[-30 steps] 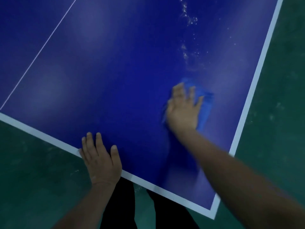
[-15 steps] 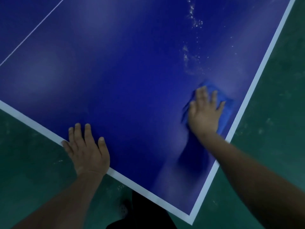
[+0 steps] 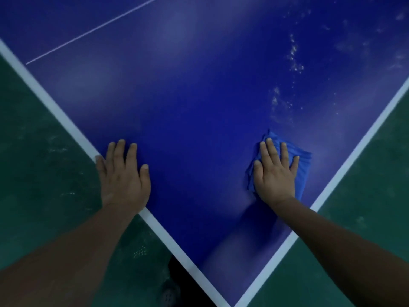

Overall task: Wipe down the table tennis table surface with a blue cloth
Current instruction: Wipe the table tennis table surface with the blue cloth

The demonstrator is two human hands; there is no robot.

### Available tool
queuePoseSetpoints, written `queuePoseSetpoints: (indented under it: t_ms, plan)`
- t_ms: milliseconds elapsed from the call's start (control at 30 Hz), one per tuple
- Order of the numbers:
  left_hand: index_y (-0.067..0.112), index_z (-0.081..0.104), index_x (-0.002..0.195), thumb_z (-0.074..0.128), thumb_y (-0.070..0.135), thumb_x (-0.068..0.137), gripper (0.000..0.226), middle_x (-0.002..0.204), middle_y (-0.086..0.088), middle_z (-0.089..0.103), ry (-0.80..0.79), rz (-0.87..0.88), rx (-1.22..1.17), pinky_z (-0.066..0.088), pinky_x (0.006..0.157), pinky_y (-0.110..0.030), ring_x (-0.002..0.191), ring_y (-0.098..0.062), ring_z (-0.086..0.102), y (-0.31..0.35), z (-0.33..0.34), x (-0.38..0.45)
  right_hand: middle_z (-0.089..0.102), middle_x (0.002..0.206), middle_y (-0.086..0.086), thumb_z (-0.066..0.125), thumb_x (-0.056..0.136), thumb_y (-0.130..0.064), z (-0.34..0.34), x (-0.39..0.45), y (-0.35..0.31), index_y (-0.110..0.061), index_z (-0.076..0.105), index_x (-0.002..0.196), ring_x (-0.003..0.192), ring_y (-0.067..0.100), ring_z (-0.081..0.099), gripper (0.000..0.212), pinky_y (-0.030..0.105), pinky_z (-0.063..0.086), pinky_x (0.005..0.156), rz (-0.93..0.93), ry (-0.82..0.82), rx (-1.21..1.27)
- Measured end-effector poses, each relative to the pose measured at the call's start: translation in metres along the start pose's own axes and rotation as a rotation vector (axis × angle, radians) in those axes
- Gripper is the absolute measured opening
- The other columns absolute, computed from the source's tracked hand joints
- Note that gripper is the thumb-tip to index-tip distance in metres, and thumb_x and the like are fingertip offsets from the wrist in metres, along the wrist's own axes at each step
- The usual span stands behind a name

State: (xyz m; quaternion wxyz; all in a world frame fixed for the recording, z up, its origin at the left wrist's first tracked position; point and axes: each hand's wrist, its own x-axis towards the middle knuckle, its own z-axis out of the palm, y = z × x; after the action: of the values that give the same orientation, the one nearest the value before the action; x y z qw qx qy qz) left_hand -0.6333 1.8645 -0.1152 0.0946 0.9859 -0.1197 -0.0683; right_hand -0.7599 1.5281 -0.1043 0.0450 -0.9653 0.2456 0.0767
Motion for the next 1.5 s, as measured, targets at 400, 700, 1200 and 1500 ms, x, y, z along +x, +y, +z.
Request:
queuePoseSetpoints:
  t_ms: [400,700,1200,1500]
  plan:
    - [0.005,0.012,0.159,0.019,0.050,0.099,0.075,0.167,-0.016,-0.002,0.067,-0.321,-0.101,-0.003,0.125,-0.042,0.154,-0.027,-0.009,0.001,0.010,-0.006,0.019,0.166,0.006,0.023,0.099,-0.047,-0.018,0.176,-0.172,-0.009,0.023,0.158,0.153,0.033,0.013,0.070,0.061,0.010,0.121,-0.708,-0.014,-0.056]
    - [0.006,0.003,0.159,0.015,0.052,0.097,0.079,0.168,-0.011,-0.001,0.146,-0.879,-0.425,-0.001,0.125,-0.034,0.155,-0.022,-0.002,0.087,0.024,-0.077,0.008,0.168,0.002,0.010,0.100,-0.048,-0.021,0.130,-0.238,-0.018,0.010,0.161,0.155,0.030,0.001,0.068,0.059,-0.002,0.122,-1.569,-0.148,-0.323]
    - [0.009,0.013,0.159,0.024,0.039,0.105,0.063,0.167,-0.010,0.016,0.105,-0.922,-0.382,0.018,0.123,-0.046,0.153,-0.026,0.015,0.088,0.029,-0.081,0.005,0.168,-0.008,0.016,0.105,-0.045,-0.015,0.134,-0.240,-0.026,0.009,0.161,0.155,0.026,-0.002,0.059,0.058,-0.005,0.121,-1.355,-0.118,-0.222]
    - [0.010,0.008,0.160,0.016,0.044,0.099,0.070,0.167,0.000,0.003,0.096,-0.808,-0.352,0.008,0.125,-0.044,0.155,-0.018,0.005,0.084,0.032,-0.083,0.009,0.168,-0.008,0.022,0.105,-0.044,-0.058,0.322,-0.136,-0.023,0.016,0.160,0.154,0.034,0.004,0.060,0.069,0.006,0.117,-0.188,0.039,0.020]
